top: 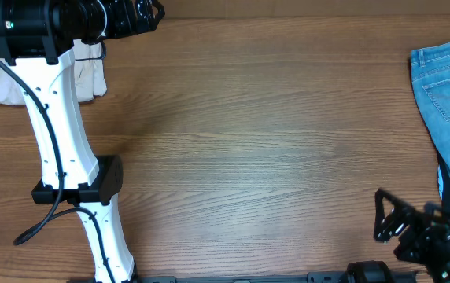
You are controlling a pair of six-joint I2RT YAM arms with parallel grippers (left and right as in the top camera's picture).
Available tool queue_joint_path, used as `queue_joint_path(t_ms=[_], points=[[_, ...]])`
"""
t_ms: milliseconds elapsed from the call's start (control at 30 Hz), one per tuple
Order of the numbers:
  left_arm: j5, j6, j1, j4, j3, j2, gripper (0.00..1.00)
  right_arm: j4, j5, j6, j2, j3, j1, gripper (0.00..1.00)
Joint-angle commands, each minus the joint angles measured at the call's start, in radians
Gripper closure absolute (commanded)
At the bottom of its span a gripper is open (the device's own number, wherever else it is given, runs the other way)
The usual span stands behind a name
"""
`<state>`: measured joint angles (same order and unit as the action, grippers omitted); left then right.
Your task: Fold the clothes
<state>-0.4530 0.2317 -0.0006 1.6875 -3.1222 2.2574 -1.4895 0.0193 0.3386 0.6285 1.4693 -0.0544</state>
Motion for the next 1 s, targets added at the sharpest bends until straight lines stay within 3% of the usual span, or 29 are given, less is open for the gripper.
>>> queue_joint_path(t_ms=[0, 133, 367, 700, 867, 967], points=[[-0.008, -0.023, 0.0, 0.002, -0.013, -0.021, 0.0, 0.073, -0.025, -0.033, -0.061, -0.066, 0.019, 0.0], [-0.008, -0.023, 0.0, 0.002, -0.013, -0.021, 0.0, 0.192, -0.011, -0.111, -0.138, -0.213, 0.032, 0.0], [-0.008, -0.023, 0.001, 0.002, -0.013, -0.021, 0.0, 0.568, 0.035, -0.315, -0.292, -0.606, 0.032, 0.0], [-0.008, -0.023, 0.0, 0.002, -0.013, -0.021, 0.0, 1.252, 0.115, -0.321, -0.392, -1.18, 0.019, 0.0], [-0.008, -0.023, 0.001, 0.002, -0.013, -0.021, 0.0, 1.442, 0.145, -0.32, -0.452, -1.341, 0.008, 0.0], [-0.008, -0.023, 0.001, 0.002, -0.013, -0.021, 0.0, 1.456, 0.159, -0.321, -0.512, -1.394, 0.008, 0.0]])
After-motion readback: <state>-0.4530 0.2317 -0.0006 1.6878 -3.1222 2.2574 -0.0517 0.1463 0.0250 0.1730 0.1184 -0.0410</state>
